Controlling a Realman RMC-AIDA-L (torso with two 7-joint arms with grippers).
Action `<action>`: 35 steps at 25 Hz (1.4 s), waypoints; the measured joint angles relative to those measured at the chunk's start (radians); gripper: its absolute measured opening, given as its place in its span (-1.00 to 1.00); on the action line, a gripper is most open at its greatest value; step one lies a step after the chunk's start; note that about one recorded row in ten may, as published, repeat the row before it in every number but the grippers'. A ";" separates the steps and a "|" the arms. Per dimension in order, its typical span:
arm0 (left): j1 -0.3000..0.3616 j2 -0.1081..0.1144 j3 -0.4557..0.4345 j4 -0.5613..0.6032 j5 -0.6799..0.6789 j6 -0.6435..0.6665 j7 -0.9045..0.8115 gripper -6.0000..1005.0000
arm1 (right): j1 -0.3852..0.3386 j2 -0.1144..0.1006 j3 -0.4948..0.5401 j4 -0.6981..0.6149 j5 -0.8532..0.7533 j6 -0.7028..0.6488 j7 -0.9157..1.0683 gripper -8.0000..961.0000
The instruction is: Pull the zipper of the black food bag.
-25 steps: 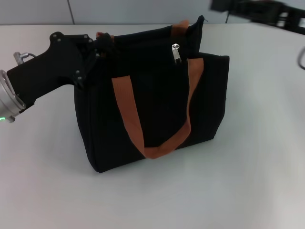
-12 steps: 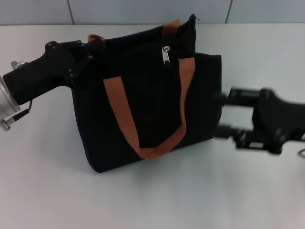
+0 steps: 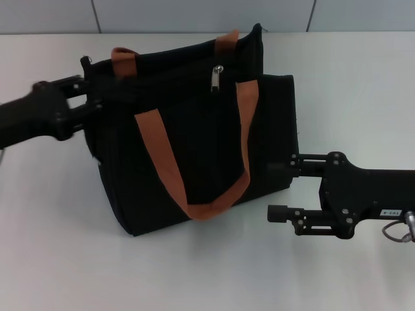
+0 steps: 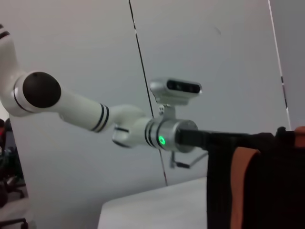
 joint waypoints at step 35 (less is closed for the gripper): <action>0.121 -0.068 0.236 -0.029 0.035 0.299 0.352 0.66 | 0.002 0.010 0.001 0.101 -0.021 0.087 -0.187 0.63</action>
